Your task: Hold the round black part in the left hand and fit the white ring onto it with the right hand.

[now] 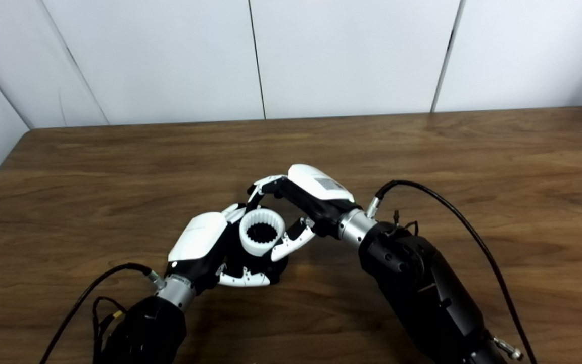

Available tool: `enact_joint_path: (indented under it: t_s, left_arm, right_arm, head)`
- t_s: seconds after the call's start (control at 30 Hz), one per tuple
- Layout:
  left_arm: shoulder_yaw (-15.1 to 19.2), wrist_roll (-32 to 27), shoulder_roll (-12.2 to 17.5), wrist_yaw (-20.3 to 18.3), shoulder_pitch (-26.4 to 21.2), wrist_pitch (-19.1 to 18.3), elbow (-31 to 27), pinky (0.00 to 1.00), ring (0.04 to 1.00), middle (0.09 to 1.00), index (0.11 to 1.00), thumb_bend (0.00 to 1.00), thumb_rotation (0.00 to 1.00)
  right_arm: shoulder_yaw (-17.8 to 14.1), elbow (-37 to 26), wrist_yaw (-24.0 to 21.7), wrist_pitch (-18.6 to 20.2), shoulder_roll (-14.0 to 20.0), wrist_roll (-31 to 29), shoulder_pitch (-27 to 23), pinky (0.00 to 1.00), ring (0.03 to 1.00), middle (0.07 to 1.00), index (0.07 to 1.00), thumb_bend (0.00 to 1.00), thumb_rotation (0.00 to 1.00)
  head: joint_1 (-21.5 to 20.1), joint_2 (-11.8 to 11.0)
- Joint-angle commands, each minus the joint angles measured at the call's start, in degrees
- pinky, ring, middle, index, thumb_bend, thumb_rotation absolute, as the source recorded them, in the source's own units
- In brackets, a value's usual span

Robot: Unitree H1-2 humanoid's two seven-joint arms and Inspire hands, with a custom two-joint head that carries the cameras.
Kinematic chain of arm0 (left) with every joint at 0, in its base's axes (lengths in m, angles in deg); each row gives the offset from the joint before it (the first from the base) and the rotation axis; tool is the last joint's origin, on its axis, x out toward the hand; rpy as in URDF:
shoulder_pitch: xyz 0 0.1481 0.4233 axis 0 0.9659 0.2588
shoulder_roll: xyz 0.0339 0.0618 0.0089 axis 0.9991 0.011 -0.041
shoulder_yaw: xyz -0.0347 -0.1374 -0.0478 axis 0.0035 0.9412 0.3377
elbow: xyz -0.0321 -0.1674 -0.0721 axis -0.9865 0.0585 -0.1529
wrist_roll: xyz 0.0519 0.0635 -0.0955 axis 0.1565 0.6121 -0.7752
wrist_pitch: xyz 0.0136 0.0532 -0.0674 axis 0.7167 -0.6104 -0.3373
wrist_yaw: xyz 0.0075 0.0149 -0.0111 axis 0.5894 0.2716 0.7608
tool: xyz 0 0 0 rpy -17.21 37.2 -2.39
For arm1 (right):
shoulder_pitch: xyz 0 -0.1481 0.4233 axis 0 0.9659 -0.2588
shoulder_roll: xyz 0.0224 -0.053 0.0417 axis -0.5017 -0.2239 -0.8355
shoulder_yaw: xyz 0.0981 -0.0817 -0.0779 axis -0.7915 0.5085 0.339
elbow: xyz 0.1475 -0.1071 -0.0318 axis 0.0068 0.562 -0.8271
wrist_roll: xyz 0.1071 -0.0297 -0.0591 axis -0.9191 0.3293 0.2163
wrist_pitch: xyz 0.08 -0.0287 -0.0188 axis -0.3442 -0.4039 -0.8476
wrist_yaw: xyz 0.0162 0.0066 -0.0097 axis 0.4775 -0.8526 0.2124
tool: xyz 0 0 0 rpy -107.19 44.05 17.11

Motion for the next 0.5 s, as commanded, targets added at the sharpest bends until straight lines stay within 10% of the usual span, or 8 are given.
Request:
enact_joint_path:
  t_s: [0.0, 0.47]
  left_arm:
    - [-1.00, -1.26, -0.67, -1.92, -0.06, -0.04, -0.22, 0.76, 0.959, 0.898, 0.896, 0.84, 0.38]
    - [-1.24, -1.00, -0.59, -2.81, -0.78, -0.89, 0.09, 0.77, 0.962, 0.901, 0.878, 0.83, 0.41]
  right_arm:
    - [1.02, -0.76, 0.02, -1.34, -0.55, 0.88, -1.40, 0.76, 0.873, 0.816, 0.489, 0.53, 0.15]
    - [3.06, -1.38, -1.65, -2.53, 0.95, 2.74, -1.70, 0.79, 0.897, 0.821, 0.490, 0.53, 0.15]
  head:
    - [-0.03, 0.08]
    - [0.07, 0.38]
